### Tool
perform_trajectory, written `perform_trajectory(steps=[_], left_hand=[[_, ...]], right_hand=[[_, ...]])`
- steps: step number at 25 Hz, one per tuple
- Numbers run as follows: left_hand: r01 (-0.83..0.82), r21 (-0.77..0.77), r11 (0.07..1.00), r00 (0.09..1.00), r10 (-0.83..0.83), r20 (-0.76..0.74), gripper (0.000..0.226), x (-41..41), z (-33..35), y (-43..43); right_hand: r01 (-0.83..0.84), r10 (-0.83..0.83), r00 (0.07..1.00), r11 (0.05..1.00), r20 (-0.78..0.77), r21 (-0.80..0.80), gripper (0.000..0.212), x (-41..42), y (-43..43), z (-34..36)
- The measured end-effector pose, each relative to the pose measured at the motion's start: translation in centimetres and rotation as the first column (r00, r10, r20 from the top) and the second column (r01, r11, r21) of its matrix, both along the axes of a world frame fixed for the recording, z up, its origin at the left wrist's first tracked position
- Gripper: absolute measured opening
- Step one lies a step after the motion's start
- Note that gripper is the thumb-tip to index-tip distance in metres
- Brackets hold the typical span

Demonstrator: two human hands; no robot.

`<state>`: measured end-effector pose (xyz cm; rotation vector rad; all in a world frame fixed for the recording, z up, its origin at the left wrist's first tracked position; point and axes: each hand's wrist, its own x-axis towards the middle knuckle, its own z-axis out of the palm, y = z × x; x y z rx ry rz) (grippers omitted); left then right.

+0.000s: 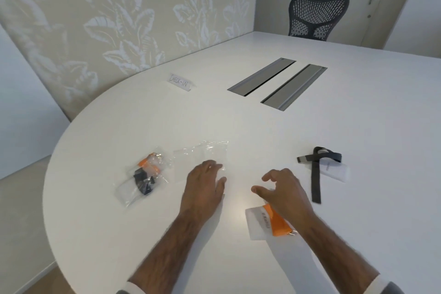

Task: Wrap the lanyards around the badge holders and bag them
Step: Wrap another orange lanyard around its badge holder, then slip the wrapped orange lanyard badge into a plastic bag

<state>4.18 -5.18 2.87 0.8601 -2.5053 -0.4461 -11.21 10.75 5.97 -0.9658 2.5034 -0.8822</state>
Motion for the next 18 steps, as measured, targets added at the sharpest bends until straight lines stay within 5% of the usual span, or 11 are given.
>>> perform_trajectory(steps=[5,11,18], left_hand=[[-0.167,0.099,0.981,0.917,0.117,0.382,0.078,1.4,1.3,-5.8],[-0.051,0.093,0.994,0.891,0.004,0.453,0.106,1.6,-0.4,-4.9],[0.024,0.057,0.998,0.932,-0.043,0.361,0.099,3.2,-2.0,-5.5]], right_hand=[[-0.106,0.105,0.992,0.994,-0.074,-0.016,0.027,2.0,-9.3,1.3],[-0.239,0.262,0.949,0.961,-0.175,0.141,0.038,3.4,-20.0,1.7],[-0.326,0.436,0.883,0.837,-0.175,0.440,0.057,3.2,-24.3,0.9]])
